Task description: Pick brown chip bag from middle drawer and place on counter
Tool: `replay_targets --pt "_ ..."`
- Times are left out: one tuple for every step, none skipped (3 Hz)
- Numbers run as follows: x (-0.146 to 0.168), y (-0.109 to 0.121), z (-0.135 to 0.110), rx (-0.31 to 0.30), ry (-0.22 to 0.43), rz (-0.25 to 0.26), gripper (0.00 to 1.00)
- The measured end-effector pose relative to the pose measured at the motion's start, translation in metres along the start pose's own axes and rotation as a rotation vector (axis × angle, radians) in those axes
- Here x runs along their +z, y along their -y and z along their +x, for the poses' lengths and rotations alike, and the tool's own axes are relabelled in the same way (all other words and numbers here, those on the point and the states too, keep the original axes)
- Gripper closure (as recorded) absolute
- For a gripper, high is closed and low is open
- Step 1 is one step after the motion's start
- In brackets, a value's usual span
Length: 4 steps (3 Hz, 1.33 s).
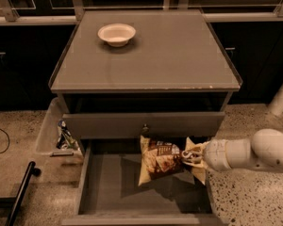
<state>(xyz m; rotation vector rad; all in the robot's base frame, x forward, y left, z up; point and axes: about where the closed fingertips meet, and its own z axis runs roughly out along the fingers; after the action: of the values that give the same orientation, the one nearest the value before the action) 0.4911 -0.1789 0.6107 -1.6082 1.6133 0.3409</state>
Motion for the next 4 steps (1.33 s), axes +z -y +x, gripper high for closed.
replay_targets --pt "-0.051 0.017 -0.034 -0.060 0.007 0.010 1.00" --pt "-0.094 0.037 -0.071 -0.141 0.011 0.028 1.00" --pt "-0.094 0.037 -0.071 -0.141 0.012 0.028 1.00" --pt "-0.104 0.039 -0.088 -0.169 0.068 0.036 1.00"
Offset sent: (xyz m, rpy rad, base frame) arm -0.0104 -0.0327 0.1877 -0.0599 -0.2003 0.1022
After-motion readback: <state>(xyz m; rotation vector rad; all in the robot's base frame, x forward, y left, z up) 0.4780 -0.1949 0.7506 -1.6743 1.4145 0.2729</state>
